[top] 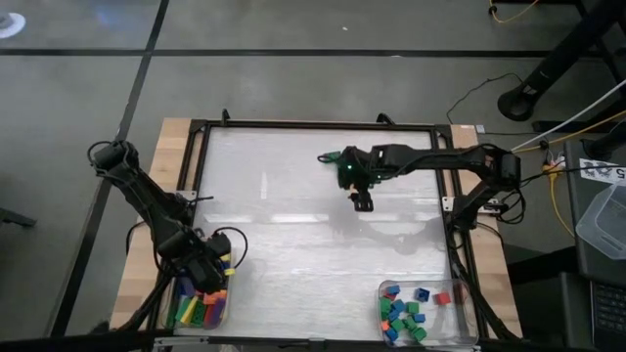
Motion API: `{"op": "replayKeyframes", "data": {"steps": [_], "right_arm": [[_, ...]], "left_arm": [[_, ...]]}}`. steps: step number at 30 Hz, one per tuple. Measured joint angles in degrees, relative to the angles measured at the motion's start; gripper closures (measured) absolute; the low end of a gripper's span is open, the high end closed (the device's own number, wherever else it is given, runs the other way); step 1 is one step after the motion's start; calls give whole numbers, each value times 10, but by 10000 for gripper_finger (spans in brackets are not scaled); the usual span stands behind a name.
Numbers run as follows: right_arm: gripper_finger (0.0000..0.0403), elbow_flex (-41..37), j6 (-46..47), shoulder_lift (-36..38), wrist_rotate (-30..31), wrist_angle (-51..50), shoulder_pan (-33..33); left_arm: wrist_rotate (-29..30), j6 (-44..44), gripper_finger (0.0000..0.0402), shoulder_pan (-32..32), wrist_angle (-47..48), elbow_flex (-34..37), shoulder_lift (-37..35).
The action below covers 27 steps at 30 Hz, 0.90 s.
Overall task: Sort blocks by size
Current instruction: Put the small blue game piece into the right transparent bin
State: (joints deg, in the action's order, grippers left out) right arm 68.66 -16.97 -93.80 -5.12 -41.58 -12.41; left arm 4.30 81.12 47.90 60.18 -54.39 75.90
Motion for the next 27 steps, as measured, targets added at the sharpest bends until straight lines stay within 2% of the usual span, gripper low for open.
{"op": "replayKeyframes", "data": {"steps": [4, 10, 19, 27], "right_arm": [[166, 0, 0, 0, 0, 0, 2], [166, 0, 0, 0, 0, 0, 0], [166, 0, 0, 0, 0, 0, 1], [166, 0, 0, 0, 0, 1, 1]], "left_arm": [[3, -2, 219, 0, -22, 15, 0], [3, -46, 224, 0, -139, 46, 0], [3, -31, 222, -8, -131, 77, -3], [30, -34, 222, -12, -132, 102, 2]]}}
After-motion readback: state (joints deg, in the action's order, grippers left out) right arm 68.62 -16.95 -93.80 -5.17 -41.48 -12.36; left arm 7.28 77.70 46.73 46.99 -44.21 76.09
